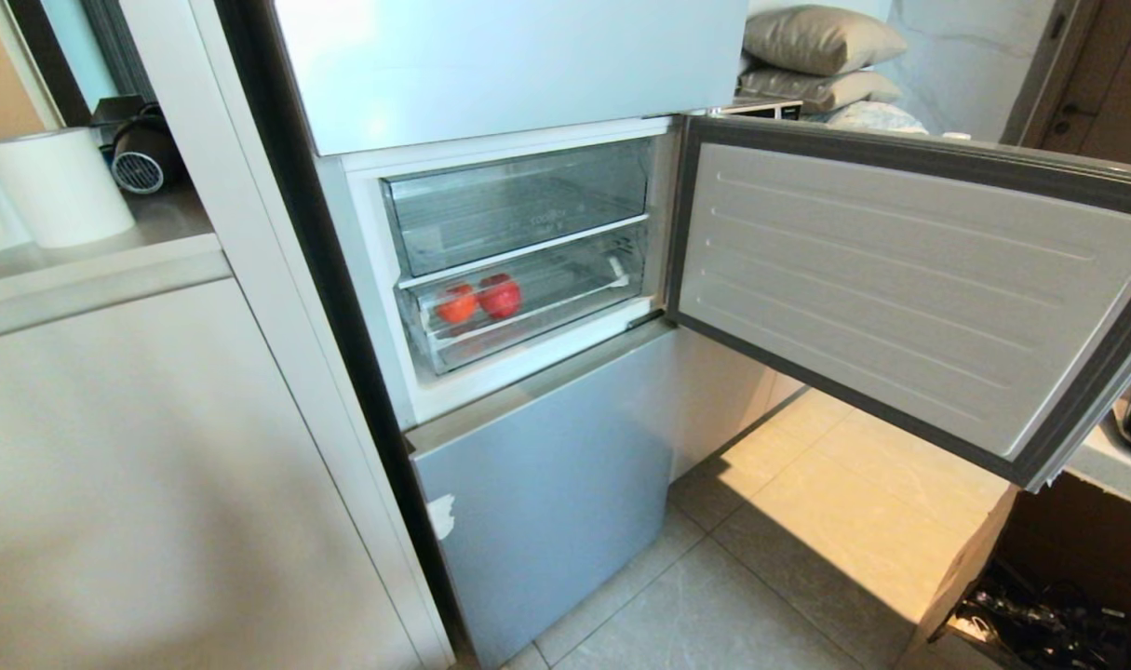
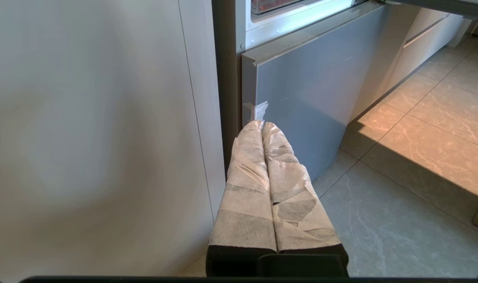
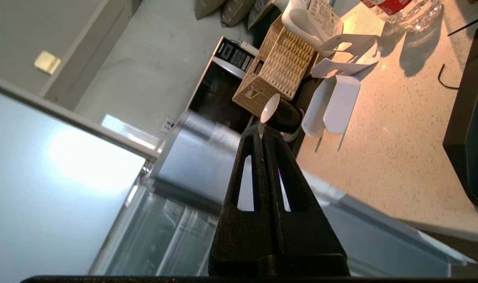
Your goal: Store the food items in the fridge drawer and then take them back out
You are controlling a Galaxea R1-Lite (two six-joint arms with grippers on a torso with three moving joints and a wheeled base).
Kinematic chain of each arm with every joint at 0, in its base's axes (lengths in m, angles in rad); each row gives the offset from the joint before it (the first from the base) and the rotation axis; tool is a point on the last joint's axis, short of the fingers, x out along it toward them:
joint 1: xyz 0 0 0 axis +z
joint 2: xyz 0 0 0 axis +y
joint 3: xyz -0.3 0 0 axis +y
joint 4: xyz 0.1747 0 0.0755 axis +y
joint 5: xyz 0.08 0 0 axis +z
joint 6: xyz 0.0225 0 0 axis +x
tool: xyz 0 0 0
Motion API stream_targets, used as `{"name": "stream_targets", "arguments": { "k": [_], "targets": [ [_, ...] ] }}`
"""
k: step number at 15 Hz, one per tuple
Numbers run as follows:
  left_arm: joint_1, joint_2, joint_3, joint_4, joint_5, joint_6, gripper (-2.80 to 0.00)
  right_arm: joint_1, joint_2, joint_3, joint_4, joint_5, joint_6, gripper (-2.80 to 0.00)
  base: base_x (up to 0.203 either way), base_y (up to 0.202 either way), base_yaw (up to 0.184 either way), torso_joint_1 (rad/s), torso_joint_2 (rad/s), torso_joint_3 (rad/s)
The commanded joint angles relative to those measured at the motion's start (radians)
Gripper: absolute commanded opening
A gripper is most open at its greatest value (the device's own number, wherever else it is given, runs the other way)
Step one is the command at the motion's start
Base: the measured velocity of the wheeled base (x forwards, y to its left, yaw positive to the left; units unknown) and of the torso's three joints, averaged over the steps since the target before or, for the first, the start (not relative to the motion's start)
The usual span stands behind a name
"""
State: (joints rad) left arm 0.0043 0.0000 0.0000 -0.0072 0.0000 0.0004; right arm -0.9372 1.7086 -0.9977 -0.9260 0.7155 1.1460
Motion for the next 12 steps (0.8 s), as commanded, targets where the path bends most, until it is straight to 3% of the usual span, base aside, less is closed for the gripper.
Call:
{"name": "stream_targets", "arguments": {
  "k": [1, 4, 5, 9, 12],
  "targets": [
    [0.000, 0.000, 0.000, 0.000, 0.000, 0.001, -2.80, 0.015, 0.125, -0.071, -0.012, 0.000, 0.057, -2.80, 0.000, 0.000, 0.000, 0.000, 0.00, 0.000],
    [0.000, 0.000, 0.002, 0.000, 0.000, 0.001, -2.80, 0.049, 0.271, -0.227, -0.033, 0.000, 0.301, -2.80, 0.000, 0.000, 0.000, 0.000, 0.00, 0.000],
    [0.000, 0.000, 0.001, 0.000, 0.000, 0.001, -2.80, 0.068, 0.310, -0.255, -0.035, 0.003, 0.336, -2.80, 0.000, 0.000, 0.000, 0.000, 0.00, 0.000],
    [0.000, 0.002, 0.001, 0.000, 0.000, 0.001, -2.80, 0.166, 0.395, -0.322, -0.035, 0.012, 0.360, -2.80, 0.000, 0.000, 0.000, 0.000, 0.00, 0.000],
    [0.000, 0.001, 0.001, 0.000, 0.000, 0.000, -2.80, 0.176, 0.362, -0.293, -0.034, 0.139, 0.372, -2.80, 0.000, 0.000, 0.000, 0.000, 0.00, 0.000]
  ]
}}
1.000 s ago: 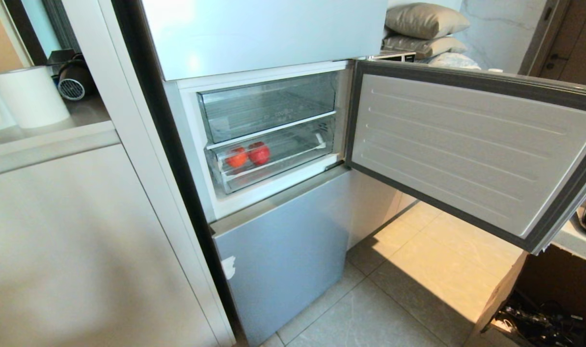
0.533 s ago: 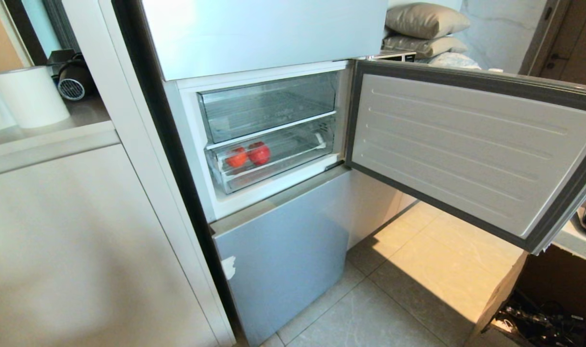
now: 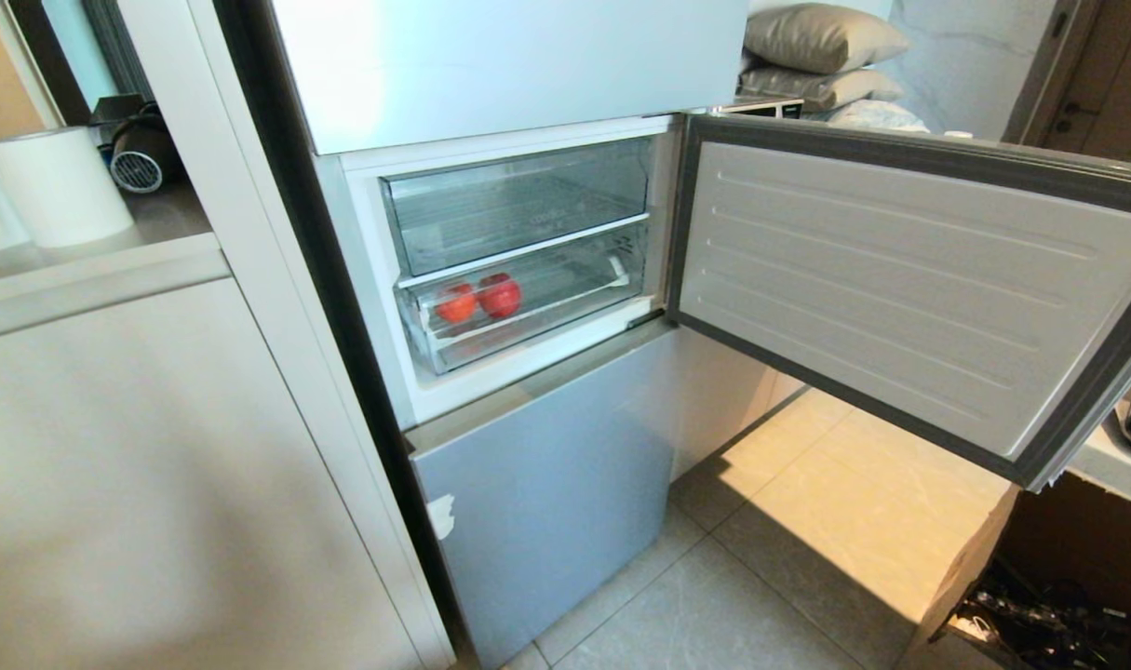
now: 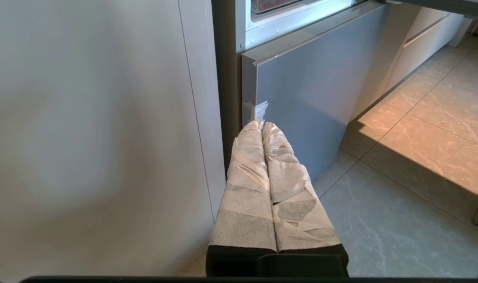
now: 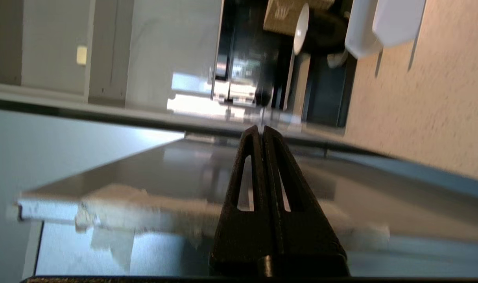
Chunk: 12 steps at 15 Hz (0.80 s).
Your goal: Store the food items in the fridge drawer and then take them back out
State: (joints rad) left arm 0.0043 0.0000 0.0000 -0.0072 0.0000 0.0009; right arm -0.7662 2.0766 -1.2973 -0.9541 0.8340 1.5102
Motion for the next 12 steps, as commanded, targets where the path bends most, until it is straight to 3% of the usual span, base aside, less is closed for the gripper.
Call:
{"name": "stream_targets", "arguments": {
  "k": [1, 4, 8, 10, 12],
  "targets": [
    [0.000, 0.000, 0.000, 0.000, 0.001, 0.000, -2.80, 0.002, -0.052, 0.038, -0.006, 0.058, 0.013, -2.80, 0.000, 0.000, 0.000, 0.000, 0.00, 0.000],
    [0.000, 0.000, 0.000, 0.000, 0.000, -0.001, -2.80, -0.054, -0.239, 0.179, -0.009, 0.175, 0.019, -2.80, 0.000, 0.000, 0.000, 0.000, 0.00, 0.000],
    [0.001, 0.000, 0.001, 0.000, 0.000, 0.000, -2.80, -0.224, -0.470, 0.243, -0.010, 0.248, 0.023, -2.80, 0.000, 0.000, 0.000, 0.000, 0.00, 0.000],
    [0.000, 0.000, 0.001, 0.000, 0.001, 0.000, -2.80, -0.249, -0.457, 0.189, -0.010, 0.197, 0.009, -2.80, 0.000, 0.000, 0.000, 0.000, 0.00, 0.000],
    [0.000, 0.000, 0.000, 0.000, 0.002, 0.001, -2.80, -0.229, -0.407, 0.170, 0.007, 0.077, -0.148, -2.80, 0.000, 0.000, 0.000, 0.000, 0.00, 0.000]
  ]
}}
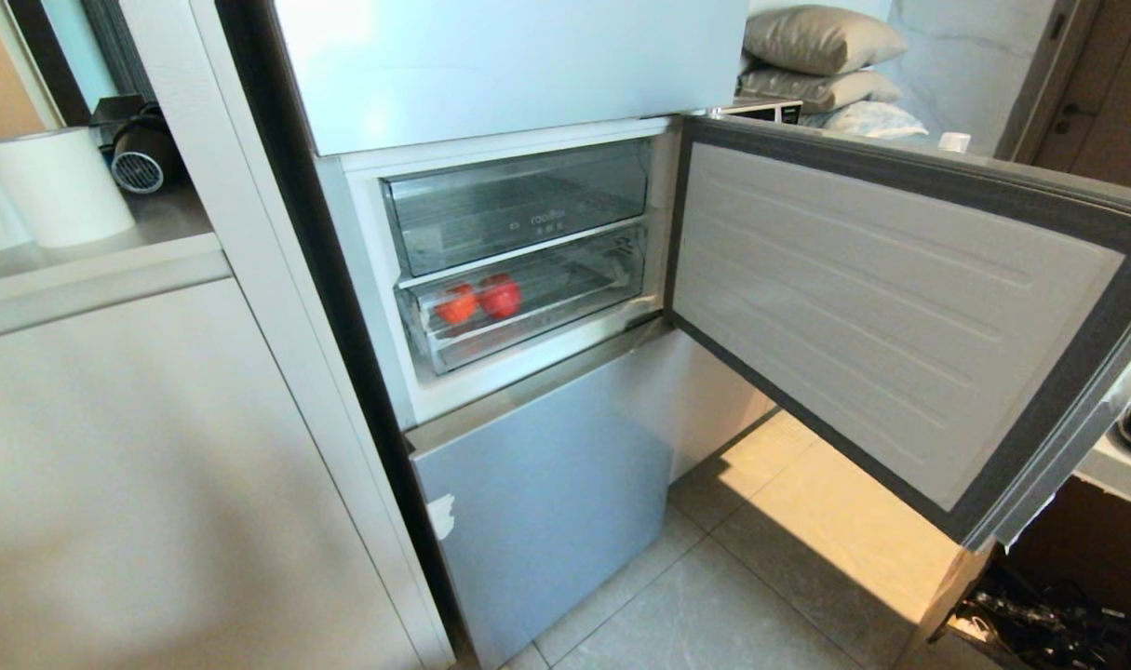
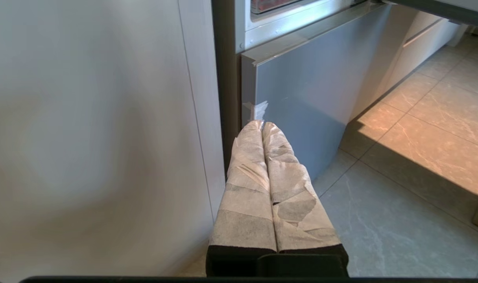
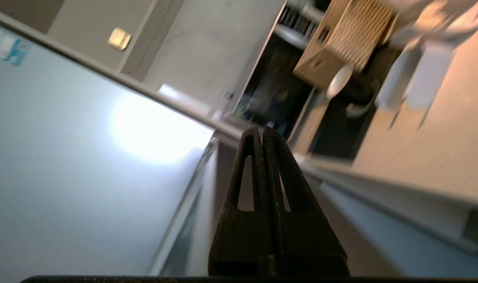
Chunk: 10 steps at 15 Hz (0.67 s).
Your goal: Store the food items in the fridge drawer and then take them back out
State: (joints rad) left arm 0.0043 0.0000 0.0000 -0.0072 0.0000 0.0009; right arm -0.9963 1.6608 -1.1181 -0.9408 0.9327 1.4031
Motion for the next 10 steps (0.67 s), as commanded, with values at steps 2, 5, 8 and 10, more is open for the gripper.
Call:
{"name": "stream_targets", "arguments": {
  "k": [2, 5, 8, 10],
  "targets": [
    [0.000, 0.000, 0.000, 0.000, 0.002, -0.001, -2.80, 0.099, 0.033, -0.016, 0.111, -0.267, -0.215, -2.80, 0.000, 0.000, 0.000, 0.000, 0.00, 0.000],
    [0.000, 0.000, 0.000, 0.000, 0.000, 0.000, -2.80, 0.355, 0.057, -0.008, 0.299, -0.692, -0.457, -2.80, 0.000, 0.000, 0.000, 0.000, 0.00, 0.000],
    [0.000, 0.000, 0.001, 0.000, 0.001, 0.000, -2.80, 0.596, 0.058, 0.034, 0.352, -0.821, -0.566, -2.80, 0.000, 0.000, 0.000, 0.000, 0.00, 0.000],
    [0.000, 0.000, 0.000, 0.000, 0.002, 0.001, -2.80, 0.722, 0.038, 0.050, 0.362, -0.838, -0.588, -2.80, 0.000, 0.000, 0.000, 0.000, 0.00, 0.000]
  ]
}}
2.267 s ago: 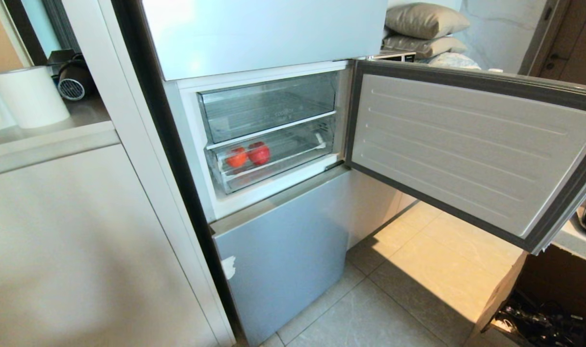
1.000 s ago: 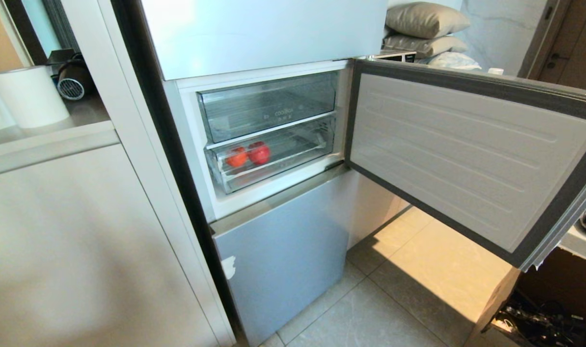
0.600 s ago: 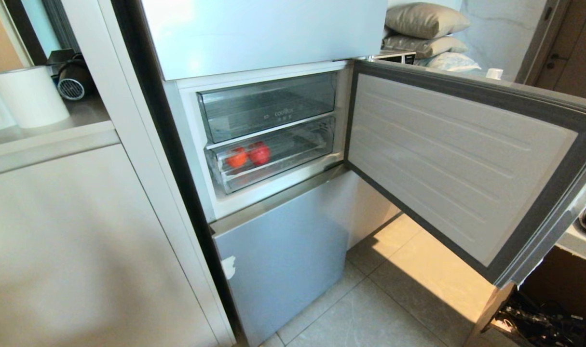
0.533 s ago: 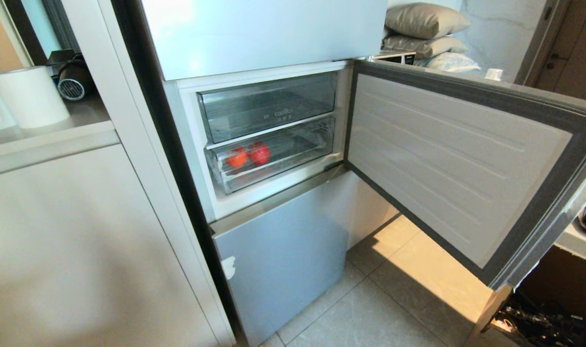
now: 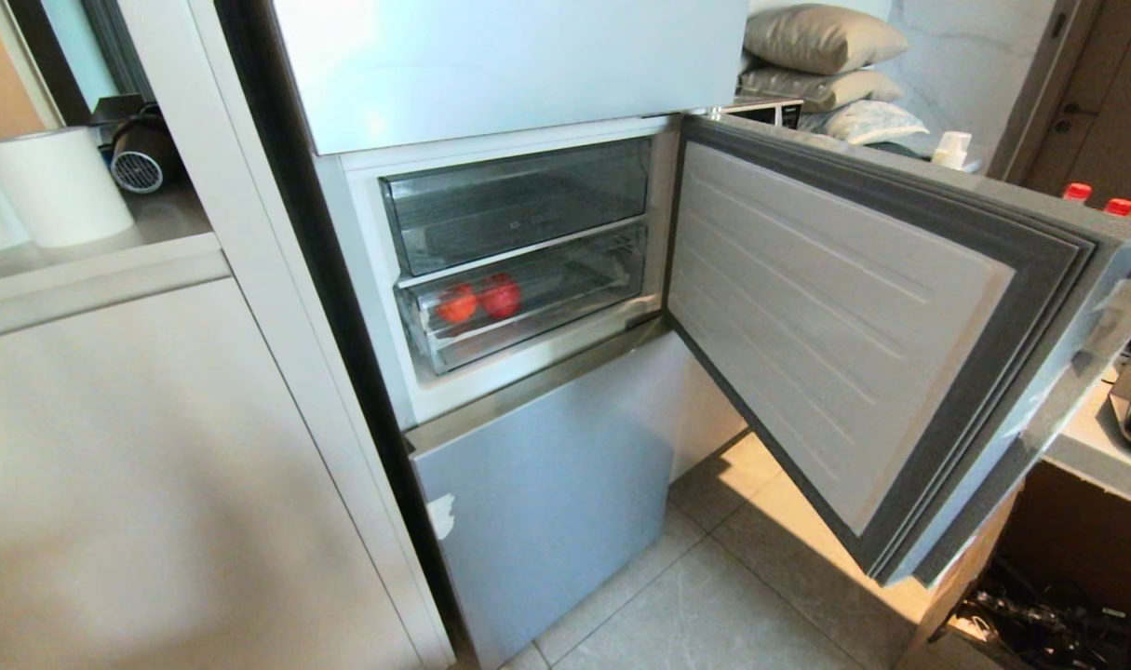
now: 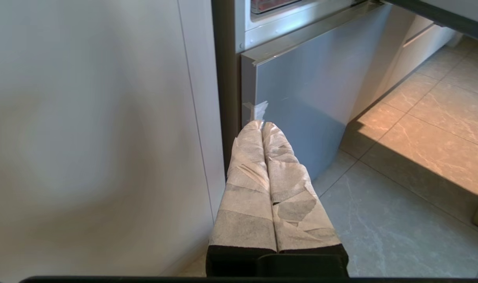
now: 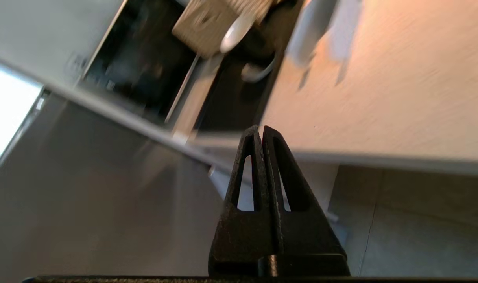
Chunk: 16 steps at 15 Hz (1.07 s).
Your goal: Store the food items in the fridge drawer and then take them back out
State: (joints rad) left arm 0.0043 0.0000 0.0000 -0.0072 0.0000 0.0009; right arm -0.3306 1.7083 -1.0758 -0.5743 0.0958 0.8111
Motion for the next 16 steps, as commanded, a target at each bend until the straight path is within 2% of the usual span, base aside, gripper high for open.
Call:
{"name": "stream_targets", "arguments": {
  "k": [1, 4, 7, 9, 11, 13, 15, 16],
  "targets": [
    [0.000, 0.000, 0.000, 0.000, 0.000, -0.001, -2.80, 0.100, -0.018, 0.012, -0.003, -0.001, 0.001, -2.80, 0.000, 0.000, 0.000, 0.000, 0.00, 0.000],
    [0.000, 0.000, 0.000, 0.000, 0.001, 0.000, -2.80, 0.245, -0.040, 0.028, -0.015, 0.047, 0.011, -2.80, 0.000, 0.000, 0.000, 0.000, 0.00, 0.000],
    [0.000, 0.000, 0.000, 0.000, 0.000, -0.001, -2.80, 0.399, -0.036, 0.024, -0.046, 0.083, 0.056, -2.80, 0.000, 0.000, 0.000, 0.000, 0.00, 0.000],
    [0.000, 0.000, 0.000, 0.000, 0.000, -0.001, -2.80, 0.470, -0.001, 0.007, -0.083, 0.092, 0.065, -2.80, 0.000, 0.000, 0.000, 0.000, 0.00, 0.000],
    [0.000, 0.000, 0.002, 0.000, 0.001, -0.001, -2.80, 0.618, 0.097, -0.073, -0.120, 0.102, 0.064, -2.80, 0.000, 0.000, 0.000, 0.000, 0.00, 0.000],
    [0.000, 0.000, 0.002, 0.000, 0.000, 0.001, -2.80, 0.713, 0.192, -0.206, -0.133, 0.170, 0.064, -2.80, 0.000, 0.000, 0.000, 0.000, 0.00, 0.000],
    [0.000, 0.000, 0.002, 0.000, 0.001, 0.000, -2.80, 0.816, 0.270, -0.316, -0.138, 0.294, 0.074, -2.80, 0.000, 0.000, 0.000, 0.000, 0.00, 0.000],
    [0.000, 0.000, 0.000, 0.000, 0.002, -0.001, -2.80, 0.840, 0.297, -0.370, -0.139, 0.364, 0.117, -2.80, 0.000, 0.000, 0.000, 0.000, 0.00, 0.000]
  ]
}}
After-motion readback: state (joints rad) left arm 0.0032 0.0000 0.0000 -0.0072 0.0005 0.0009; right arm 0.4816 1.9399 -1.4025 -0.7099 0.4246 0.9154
